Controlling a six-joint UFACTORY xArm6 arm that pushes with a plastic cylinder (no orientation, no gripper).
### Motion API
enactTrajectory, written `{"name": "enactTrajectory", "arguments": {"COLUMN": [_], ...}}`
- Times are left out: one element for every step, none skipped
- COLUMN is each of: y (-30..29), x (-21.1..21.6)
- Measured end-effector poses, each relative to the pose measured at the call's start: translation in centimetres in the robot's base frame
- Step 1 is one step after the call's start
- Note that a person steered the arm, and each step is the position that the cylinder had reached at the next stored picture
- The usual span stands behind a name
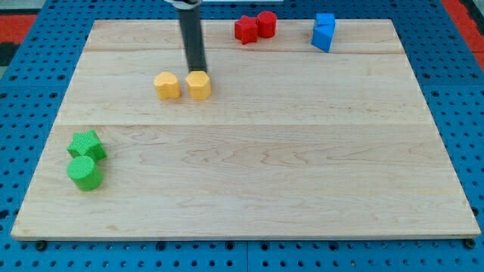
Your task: Slide the yellow heart along with the yellow hexagon to the center
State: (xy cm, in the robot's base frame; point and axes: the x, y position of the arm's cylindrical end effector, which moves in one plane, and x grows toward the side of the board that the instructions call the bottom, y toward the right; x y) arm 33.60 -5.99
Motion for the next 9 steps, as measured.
{"name": "enactTrajectory", "arguments": {"y": [1.7, -2.2, -9.2, -14.8, -13.0, -9.0, -4.8, -3.3, -2.1], "x": [2.5, -1.3, -4.1, -2.6, 0.4, 2.1, 2.3, 3.1, 4.6]}}
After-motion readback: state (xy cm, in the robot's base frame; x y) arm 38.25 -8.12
